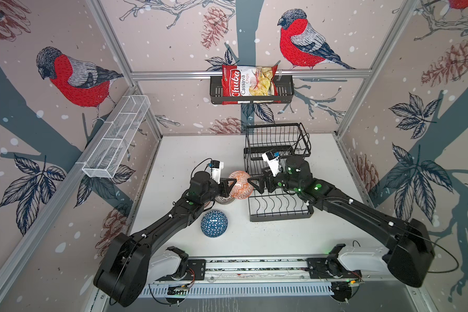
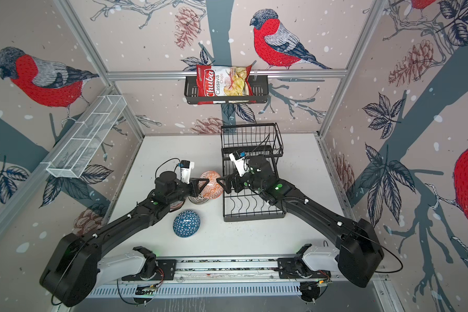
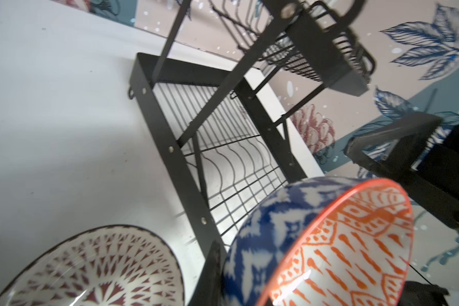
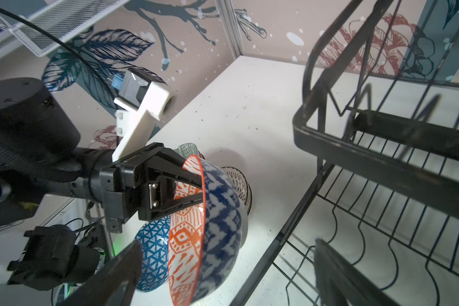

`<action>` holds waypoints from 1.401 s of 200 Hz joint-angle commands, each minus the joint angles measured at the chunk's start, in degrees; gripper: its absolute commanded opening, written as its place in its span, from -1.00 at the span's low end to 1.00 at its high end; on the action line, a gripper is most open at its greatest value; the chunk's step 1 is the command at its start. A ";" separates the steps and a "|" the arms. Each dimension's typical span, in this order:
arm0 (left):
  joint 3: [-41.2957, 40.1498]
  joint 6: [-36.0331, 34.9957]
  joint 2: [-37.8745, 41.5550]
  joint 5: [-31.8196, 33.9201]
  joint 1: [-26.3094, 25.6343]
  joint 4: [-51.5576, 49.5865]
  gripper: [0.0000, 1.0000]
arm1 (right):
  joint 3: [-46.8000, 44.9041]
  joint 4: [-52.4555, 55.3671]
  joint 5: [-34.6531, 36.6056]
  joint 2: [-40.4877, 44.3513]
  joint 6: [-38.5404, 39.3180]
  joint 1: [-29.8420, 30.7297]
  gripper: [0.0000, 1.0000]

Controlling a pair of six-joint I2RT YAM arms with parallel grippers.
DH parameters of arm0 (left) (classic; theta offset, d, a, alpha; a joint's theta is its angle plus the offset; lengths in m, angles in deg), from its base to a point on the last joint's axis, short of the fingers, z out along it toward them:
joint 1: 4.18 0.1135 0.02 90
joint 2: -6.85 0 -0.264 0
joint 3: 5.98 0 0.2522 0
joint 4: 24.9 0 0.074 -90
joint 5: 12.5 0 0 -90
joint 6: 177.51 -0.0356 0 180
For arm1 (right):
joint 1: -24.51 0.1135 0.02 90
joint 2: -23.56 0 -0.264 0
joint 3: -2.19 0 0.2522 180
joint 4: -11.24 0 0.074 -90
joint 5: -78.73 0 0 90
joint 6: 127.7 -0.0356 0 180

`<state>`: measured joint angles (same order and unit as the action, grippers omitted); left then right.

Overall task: Load bowls into a dish rack
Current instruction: Place the bowl in the dish rack.

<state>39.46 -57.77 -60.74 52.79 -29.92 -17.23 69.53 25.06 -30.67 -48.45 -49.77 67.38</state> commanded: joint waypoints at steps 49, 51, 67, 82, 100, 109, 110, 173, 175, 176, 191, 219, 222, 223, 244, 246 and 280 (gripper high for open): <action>0.11 1.86 -0.61 -10.25 0.04 15.88 -1.00 | -3.92 -5.20 -12.74 5.01 1.20 -4.01 0.99; 0.06 1.89 -0.65 -10.37 0.00 16.22 -1.00 | -3.88 -5.16 -12.98 4.96 1.25 -4.04 0.99; -0.62 2.80 -0.79 -11.96 0.03 19.89 -1.00 | -3.97 -4.98 -15.16 4.95 1.92 -4.04 0.99; -1.21 3.97 -1.08 -13.25 -0.01 23.22 -1.00 | -4.10 -5.18 -16.51 4.91 2.47 -4.03 0.99; -1.12 4.94 -1.72 -14.74 0.00 25.36 -1.00 | -4.49 -5.33 -17.37 5.08 3.04 -4.04 0.99; -1.19 5.44 -2.04 -15.69 -0.01 26.75 -1.00 | -4.61 -5.40 -17.59 5.12 3.20 -4.11 0.99; -1.19 5.47 -2.03 -15.75 -0.01 26.92 -1.00 | -4.62 -5.41 -17.64 5.12 3.20 -4.16 0.99; -1.58 10.05 -7.66 -22.45 0.00 40.92 -1.00 | -4.35 -6.63 -20.00 5.39 2.42 -4.55 0.99; -1.52 10.44 -8.00 -22.83 0.01 41.70 -1.00 | -4.27 -6.64 -19.94 5.43 2.34 -4.55 0.99; -1.53 10.57 -8.17 -23.01 0.00 42.13 -1.00 | -4.27 -6.60 -19.91 5.36 2.33 -4.55 0.99; -1.31 13.20 -10.81 -25.55 -0.01 48.44 -1.00 | -3.93 -6.05 -19.64 5.21 2.32 -4.64 0.99; 0.73 18.36 -15.84 -28.88 -0.01 56.61 -1.00 | -3.66 -5.54 -19.39 5.38 2.58 -4.68 0.99; 0.91 18.75 -16.26 -29.10 -0.01 57.12 -1.00 | -3.66 -5.53 -19.39 5.45 2.59 -4.69 0.99; 1.01 18.85 -16.43 -29.13 0.03 57.22 -1.00 | -3.57 -5.47 -19.37 5.46 2.59 -4.71 0.99; 1.77 19.31 -18.05 -29.10 -0.01 58.90 -1.00 | -3.31 -5.24 -19.28 5.64 2.41 -4.73 0.99; 1.80 19.26 -18.11 -29.04 -0.01 59.14 -1.00 | -3.31 -5.24 -19.32 5.65 2.34 -4.73 0.99; 2.06 19.00 -19.52 -28.88 0.00 61.25 -1.00 | -3.09 -5.76 -19.46 5.56 1.37 -4.78 1.00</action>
<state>40.78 -40.31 -79.61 26.80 -29.90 34.55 65.99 20.55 -51.58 -43.01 -48.13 62.81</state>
